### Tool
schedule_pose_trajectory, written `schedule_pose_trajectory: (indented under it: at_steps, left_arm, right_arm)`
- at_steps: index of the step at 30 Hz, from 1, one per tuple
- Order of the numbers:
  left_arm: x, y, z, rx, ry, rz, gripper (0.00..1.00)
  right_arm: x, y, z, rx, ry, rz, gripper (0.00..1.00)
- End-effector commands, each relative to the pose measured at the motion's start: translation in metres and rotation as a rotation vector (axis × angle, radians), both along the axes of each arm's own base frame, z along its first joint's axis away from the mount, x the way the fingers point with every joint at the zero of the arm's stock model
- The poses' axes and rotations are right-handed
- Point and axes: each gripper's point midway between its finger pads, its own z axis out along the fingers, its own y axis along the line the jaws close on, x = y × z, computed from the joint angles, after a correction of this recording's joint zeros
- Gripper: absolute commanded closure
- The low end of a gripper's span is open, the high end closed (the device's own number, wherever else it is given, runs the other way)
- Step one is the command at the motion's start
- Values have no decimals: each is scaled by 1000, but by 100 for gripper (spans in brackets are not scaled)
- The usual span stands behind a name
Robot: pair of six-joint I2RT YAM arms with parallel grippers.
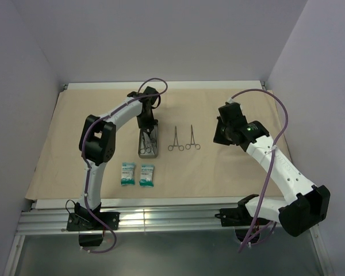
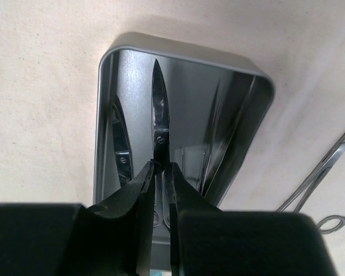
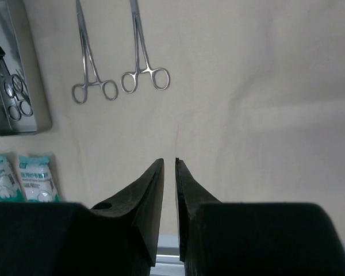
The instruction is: Open and lay out the surgical kit
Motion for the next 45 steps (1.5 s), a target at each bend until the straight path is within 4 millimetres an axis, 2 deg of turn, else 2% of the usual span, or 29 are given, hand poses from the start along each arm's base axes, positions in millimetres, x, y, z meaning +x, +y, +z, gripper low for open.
schedule_pose_trajectory:
  at_steps: [1, 5, 7, 11, 19, 24, 29, 30, 31, 32, 33, 35, 36, 41, 45]
  left_arm:
    - [-2, -10, 30, -55, -45, -36, 100]
    - [-6, -17, 34, -70, -45, -63, 100]
    - [-6, -21, 43, -68, -63, -68, 100]
    - [-6, -20, 57, -44, -85, -21, 100]
    - [-19, -21, 83, 4, -135, 0, 100]
    - [-29, -19, 95, 35, -151, 9, 100]
    - [-53, -44, 105, 16, -152, -52, 100]
    - [-60, -49, 99, 8, -136, -63, 100]
    - [-70, -59, 101, -16, -137, -83, 100]
    - [-83, -63, 91, -24, -105, -83, 100]
    - [-91, -75, 93, -50, -119, -104, 100]
    - [-103, -83, 86, -60, -109, -94, 100]
    - [-116, -86, 78, -53, -88, -110, 100]
    - [-138, -119, 63, -92, -90, -171, 100]
    - [-157, -145, 43, -69, -65, -222, 100]
  right_arm:
    - [0, -5, 20, 23, -50, -40, 78]
    - [1, -5, 21, 25, -53, -43, 78]
    - [3, -2, 23, 37, -67, -32, 78]
    - [2, 2, 27, 41, -84, 23, 78]
    - [-6, -1, 44, 33, -144, 80, 78]
    - [-13, -2, 44, 49, -160, 88, 78]
    - [-17, -4, 41, 48, -163, 89, 78]
    - [-17, -5, 41, 50, -165, 89, 78]
    - [-18, -4, 39, 50, -159, 89, 78]
    - [-18, -4, 37, 49, -153, 90, 77]
    - [-18, -4, 36, 50, -147, 94, 78]
    - [-19, -3, 34, 49, -141, 102, 78]
    - [-19, -2, 33, 48, -136, 105, 78]
    - [-16, -3, 32, 36, -130, 106, 78]
    - [-17, -3, 31, 41, -123, 98, 78]
